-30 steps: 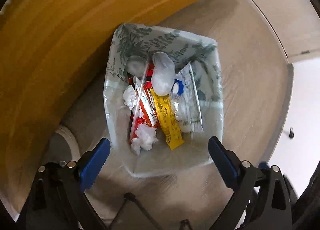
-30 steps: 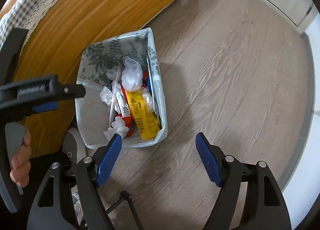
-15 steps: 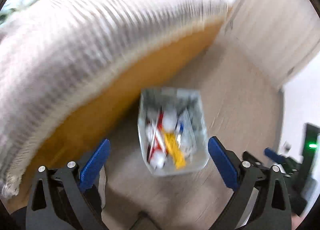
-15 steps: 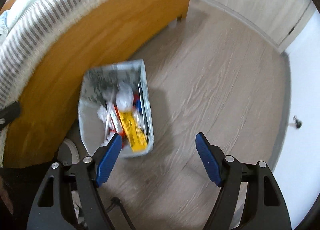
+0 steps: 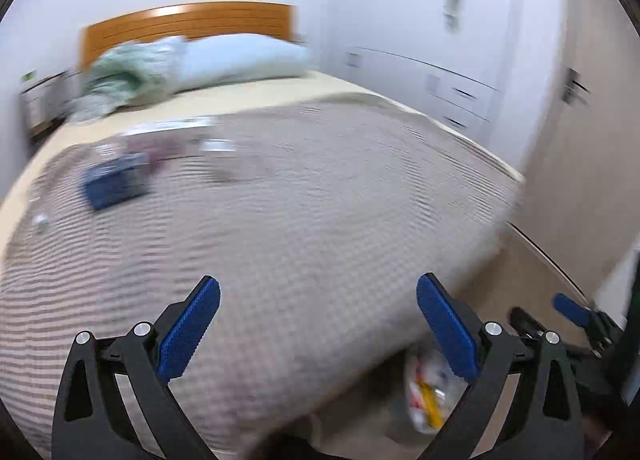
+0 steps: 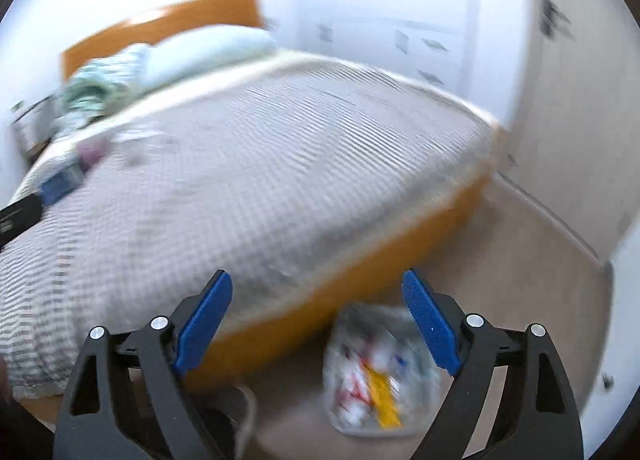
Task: Collect trash
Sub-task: 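Move both open tools from the wastebasket back to the bed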
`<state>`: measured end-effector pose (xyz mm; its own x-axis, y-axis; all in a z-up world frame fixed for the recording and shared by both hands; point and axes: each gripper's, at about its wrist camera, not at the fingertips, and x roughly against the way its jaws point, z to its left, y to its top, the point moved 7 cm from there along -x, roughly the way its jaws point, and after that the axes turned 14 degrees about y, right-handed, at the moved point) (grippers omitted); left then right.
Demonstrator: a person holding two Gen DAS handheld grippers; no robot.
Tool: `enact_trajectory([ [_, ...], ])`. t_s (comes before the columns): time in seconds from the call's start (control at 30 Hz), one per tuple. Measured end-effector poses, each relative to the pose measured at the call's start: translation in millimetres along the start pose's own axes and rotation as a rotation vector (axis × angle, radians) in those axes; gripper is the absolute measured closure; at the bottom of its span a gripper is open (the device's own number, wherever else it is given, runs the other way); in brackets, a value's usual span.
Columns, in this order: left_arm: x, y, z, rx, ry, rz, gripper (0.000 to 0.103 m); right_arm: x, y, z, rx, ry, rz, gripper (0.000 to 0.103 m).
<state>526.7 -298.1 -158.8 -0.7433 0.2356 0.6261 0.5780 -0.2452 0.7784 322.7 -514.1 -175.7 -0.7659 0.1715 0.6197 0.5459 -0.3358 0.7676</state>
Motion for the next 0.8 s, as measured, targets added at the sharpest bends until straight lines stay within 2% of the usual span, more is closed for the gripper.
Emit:
enact_trajectory([
  [0.13,-22,13,100,0.156,0.12,0.007,0.007,-38,15,82,0.094,0.084,-0.004,0.02],
  [0.27,-27,32,176,0.288,0.134,0.007,0.007,-75,24,150,0.128,0.179,-0.008,0.02],
  [0.37,-30,42,241,0.353,0.238,-0.045,0.007,-105,32,194,0.129,0.238,-0.017,0.02],
  [0.47,-48,41,301,0.403,0.372,-0.046,0.007,-127,42,226,0.12,0.263,-0.038,0.02],
  [0.6,-73,28,360,0.483,0.497,-0.035,0.007,-163,59,263,0.116,0.311,-0.053,0.02],
  [0.73,-115,20,397,0.482,0.514,0.058,0.007,-195,78,300,0.132,0.365,-0.046,0.02],
  [0.8,-123,17,407,0.454,0.531,0.071,0.007,-212,90,320,0.134,0.405,-0.032,0.02],
])
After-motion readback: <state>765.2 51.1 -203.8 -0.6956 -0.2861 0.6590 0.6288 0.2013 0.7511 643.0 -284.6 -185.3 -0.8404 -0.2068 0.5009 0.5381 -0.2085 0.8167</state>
